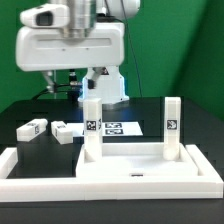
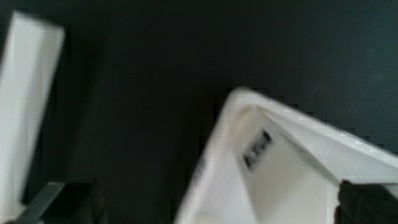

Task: Assemble desk

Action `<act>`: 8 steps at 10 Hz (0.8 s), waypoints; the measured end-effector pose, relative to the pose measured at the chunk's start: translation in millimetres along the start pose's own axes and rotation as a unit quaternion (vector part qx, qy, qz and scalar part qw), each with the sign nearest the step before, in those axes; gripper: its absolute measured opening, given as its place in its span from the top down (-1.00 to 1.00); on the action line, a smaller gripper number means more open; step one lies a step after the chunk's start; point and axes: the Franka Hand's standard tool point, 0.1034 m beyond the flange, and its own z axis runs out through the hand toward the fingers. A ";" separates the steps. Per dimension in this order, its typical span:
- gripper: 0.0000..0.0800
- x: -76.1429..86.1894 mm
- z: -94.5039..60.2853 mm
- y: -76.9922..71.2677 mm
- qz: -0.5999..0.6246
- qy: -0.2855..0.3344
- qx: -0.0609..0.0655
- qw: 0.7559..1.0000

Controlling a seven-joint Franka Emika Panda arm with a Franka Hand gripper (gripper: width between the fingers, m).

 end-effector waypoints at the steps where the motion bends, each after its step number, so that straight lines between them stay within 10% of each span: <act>1: -0.62 -13.7 7.7 10.9 0.050 -0.001 0.010 0.999; 6: -0.62 -20.6 16.9 7.1 0.088 -0.015 0.023 0.996; 8: -0.62 -50.5 34.7 9.1 0.096 -0.054 0.050 0.993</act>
Offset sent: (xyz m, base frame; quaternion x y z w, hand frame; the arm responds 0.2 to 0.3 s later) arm 0.0000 0.0000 0.0000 0.0000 0.0000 0.0000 1.0000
